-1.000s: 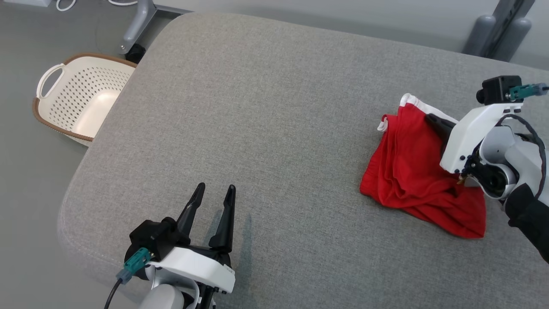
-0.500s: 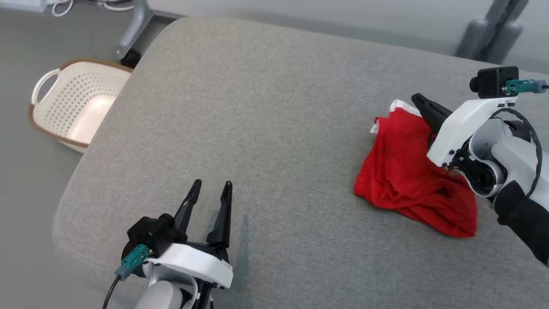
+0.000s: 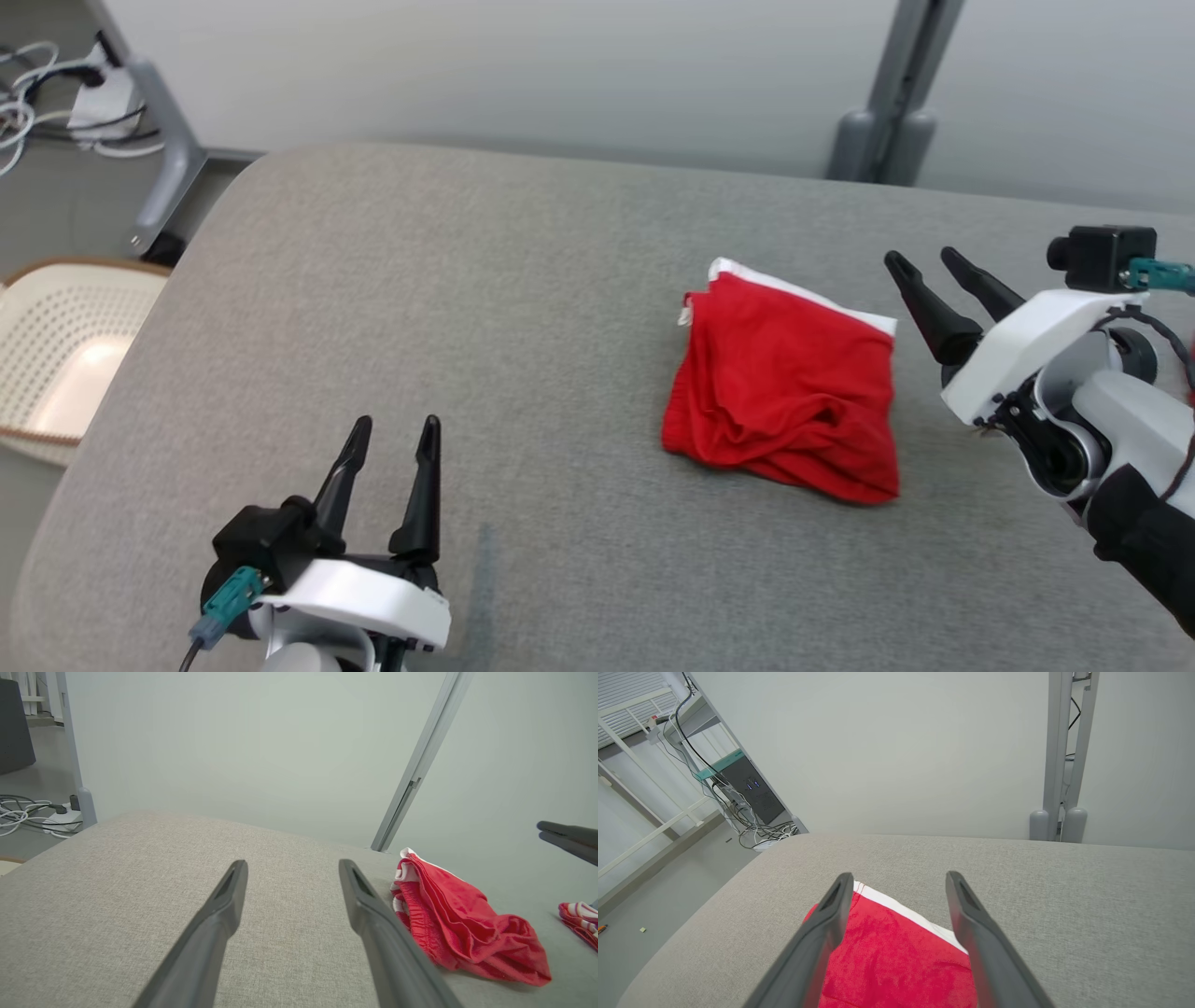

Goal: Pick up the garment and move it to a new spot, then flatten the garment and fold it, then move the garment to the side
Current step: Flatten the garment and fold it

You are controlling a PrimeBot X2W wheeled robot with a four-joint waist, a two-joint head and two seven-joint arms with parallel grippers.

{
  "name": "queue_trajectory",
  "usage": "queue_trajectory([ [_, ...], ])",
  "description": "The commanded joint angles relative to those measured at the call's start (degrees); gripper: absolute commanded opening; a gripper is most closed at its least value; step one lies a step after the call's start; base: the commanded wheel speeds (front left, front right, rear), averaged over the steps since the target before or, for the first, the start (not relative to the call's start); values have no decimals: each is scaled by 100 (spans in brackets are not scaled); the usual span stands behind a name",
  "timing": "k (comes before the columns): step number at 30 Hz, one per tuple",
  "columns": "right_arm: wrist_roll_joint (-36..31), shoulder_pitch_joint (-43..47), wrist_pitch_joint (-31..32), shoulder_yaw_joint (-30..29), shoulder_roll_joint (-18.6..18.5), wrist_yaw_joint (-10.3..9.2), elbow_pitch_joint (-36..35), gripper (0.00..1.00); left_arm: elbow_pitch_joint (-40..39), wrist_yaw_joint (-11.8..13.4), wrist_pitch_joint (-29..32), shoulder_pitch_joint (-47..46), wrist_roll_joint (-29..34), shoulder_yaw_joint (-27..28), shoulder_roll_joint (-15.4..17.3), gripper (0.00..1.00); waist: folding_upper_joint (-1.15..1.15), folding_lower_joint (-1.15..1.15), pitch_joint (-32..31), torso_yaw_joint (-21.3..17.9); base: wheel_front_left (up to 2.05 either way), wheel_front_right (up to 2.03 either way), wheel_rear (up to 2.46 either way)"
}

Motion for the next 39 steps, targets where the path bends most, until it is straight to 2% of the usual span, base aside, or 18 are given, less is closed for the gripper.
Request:
queue_trajectory([
  [1,-44,67,-40,-21,-55,10,-13,100,-22,0,-21,46,38,31,33,100,0,0,-161,-170,0,0,0],
  [5,-235,302,-102,-241,-90,10,-68,100,-84,33,-21,172,57,138,98,100,0,0,-312,-379,0,0,0],
  [7,-606,497,-100,-824,-107,10,-137,100,-149,60,-22,229,55,211,148,100,0,0,-374,-532,0,0,0],
  [9,-774,622,-99,-1053,-90,10,-186,100,-169,67,-22,257,57,228,160,100,0,0,-389,-577,0,0,0],
  [13,-1559,1194,-97,-2113,16,10,-539,100,-358,84,-21,298,94,330,201,100,0,0,-411,-742,0,0,0],
  [14,-1974,1543,-97,-2586,78,10,-752,100,-421,89,-21,357,115,369,212,100,0,0,-409,-820,0,0,0],
  [18,-2818,2252,-98,-3482,301,10,-1204,100,-535,86,-21,377,164,433,221,100,0,0,-394,-922,0,0,0],
  [28,-4420,3974,-99,-5591,1211,9,-2179,100,-793,62,-21,436,616,643,140,100,0,0,-350,-1087,0,0,0],
  [34,-5240,4379,-100,-5908,1567,9,-2645,100,-954,-1,-21,549,1122,821,59,100,0,0,-315,-1162,0,0,0],
  [39,-5567,4476,-99,-6150,1783,7,-2855,100,-902,-45,-21,635,1285,906,-49,100,0,0,-301,-1203,0,0,0],
])
